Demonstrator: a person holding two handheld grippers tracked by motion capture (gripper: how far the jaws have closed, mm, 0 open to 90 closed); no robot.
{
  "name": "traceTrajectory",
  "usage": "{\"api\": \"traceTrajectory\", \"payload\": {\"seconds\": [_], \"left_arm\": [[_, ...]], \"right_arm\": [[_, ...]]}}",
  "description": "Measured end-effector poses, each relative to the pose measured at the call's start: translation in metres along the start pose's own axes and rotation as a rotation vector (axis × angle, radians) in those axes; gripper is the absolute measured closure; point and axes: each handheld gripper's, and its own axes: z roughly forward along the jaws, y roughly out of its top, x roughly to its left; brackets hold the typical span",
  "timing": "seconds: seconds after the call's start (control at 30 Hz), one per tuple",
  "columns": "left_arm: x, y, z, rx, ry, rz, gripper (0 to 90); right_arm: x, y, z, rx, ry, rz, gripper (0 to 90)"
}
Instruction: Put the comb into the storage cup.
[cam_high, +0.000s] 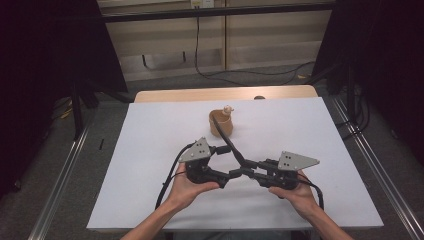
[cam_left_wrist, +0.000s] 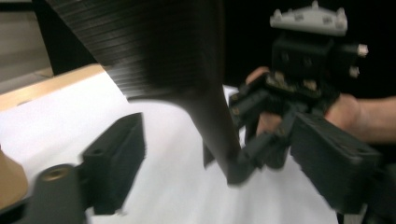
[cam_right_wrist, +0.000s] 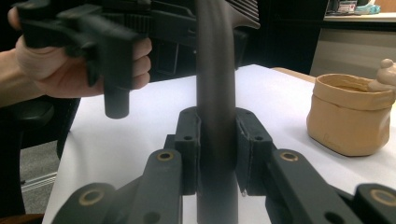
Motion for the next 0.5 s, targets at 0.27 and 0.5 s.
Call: {"api": "traceTrajectory", "payload": {"seconds": [0.27,0.5], "left_arm": [[-0.0011,0.0025,0.0059,-0.022,-0.011,-0.004,43.1],[0.0027,0.0022,0.0052,-0.043,-0.015,-0.043,56.7]], "right_arm": [[0.0001,-0.0003,0.0002,-0.006,0.003,0.004,72.7],[-0.0006,0.0004,-0.0006,-0.013,0.003,0.002,72.7]]}}
